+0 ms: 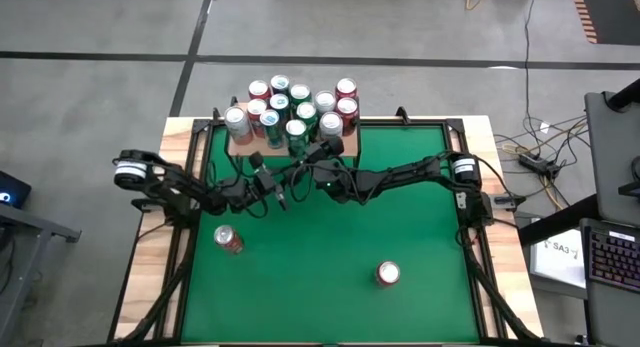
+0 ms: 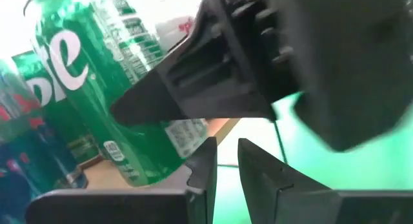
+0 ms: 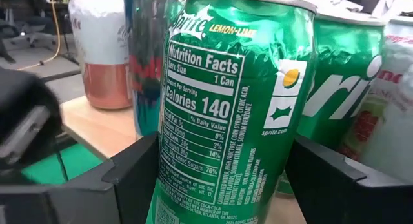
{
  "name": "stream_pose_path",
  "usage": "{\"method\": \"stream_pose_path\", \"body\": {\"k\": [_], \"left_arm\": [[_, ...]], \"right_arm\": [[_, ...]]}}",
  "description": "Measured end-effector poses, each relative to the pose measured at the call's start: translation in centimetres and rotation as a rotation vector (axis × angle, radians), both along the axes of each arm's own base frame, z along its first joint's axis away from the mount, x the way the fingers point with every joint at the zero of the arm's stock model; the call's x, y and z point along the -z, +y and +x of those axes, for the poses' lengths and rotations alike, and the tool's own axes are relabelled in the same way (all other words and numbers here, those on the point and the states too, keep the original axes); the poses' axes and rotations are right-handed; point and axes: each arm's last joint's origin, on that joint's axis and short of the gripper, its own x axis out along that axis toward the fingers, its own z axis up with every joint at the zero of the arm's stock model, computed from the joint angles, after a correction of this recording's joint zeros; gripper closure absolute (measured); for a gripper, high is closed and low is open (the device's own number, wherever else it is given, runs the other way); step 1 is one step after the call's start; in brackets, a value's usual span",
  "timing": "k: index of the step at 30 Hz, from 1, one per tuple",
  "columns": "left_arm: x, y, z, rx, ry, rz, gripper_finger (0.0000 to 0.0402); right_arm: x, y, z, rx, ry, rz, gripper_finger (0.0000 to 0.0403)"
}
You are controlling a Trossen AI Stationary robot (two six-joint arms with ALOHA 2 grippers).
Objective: Place canned beverage on shelf
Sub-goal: Put the green can on the shelf, then put the orange can on the shelf
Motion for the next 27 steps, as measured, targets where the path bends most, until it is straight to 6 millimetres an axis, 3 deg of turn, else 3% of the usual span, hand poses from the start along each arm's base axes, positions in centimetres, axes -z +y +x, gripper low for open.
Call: {"method": "stream_pose_path", "body": {"k": [6,13,19,27], "left_arm": [[0.4,0.9,1.1,-0.040,0.015,-0.002,0.0355],[0.3,1.4,1.8,-0.082,0.008,-0.003,0.0355],[0.3,1.6,2.1,-0.114,0.005,-0.005,0.0355],[0.2,1.6,2.0,-0.122,0.003,-0.006,0.0355]], "right_arm": [[0.1,-0.2,0.0,0.001,0.011,-0.002,0.0125],[0.1,-0.2,0.0,0.006,0.019,-0.008,0.0039],[-0.4,0.3,0.1,-0.007,0.041,-0.034,0.0028],[-3.4,2.7,-0.8,-0.078,0.026,-0.043,0.0025]]}}
